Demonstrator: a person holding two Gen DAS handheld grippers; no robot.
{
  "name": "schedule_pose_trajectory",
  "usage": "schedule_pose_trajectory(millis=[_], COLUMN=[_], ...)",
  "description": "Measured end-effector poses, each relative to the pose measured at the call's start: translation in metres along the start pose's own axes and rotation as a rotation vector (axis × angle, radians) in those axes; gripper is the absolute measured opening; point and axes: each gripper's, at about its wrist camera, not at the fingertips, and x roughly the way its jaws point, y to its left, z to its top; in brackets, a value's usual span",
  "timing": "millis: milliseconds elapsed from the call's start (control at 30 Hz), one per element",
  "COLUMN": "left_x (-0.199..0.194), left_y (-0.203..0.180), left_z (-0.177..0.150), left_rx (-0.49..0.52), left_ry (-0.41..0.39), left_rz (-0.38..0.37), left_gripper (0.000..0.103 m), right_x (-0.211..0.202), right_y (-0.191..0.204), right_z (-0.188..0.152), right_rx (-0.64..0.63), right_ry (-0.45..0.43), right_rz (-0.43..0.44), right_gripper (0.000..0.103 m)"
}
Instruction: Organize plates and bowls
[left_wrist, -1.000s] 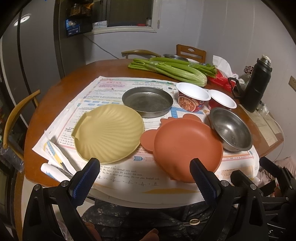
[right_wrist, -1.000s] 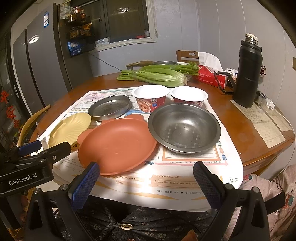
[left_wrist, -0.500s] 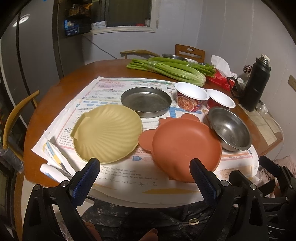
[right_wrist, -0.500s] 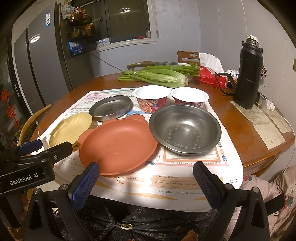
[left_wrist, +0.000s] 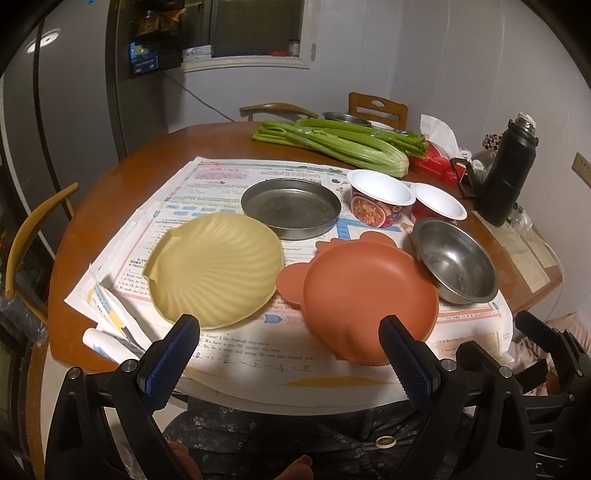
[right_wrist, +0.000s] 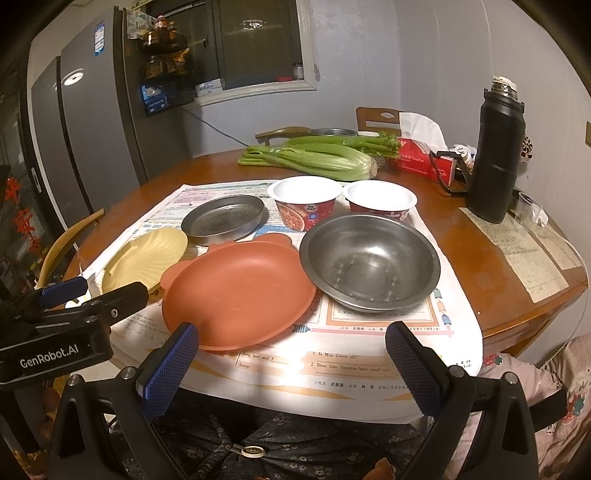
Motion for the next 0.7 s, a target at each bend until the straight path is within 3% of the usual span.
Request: schedule_pose_trajectory(millis=[433,700], left_x=[-0.008,-0.010], left_y=[0.032,0.064], left_z=[0.010,0.014], left_rx=[-0.076,-0.140], left_ry=[-0.029,-0.036], left_rz=[0.017,0.057], left_gripper=[0.098,0.098], right_x=[0.000,0.002], right_y=[0.018,0.042], right_z=[0.007,0.030], right_rx=[-0.061,-0.133], right_ry=[-0.009,-0.037], right_rz=[0.022,0.085], right_gripper=[0.103,0.103])
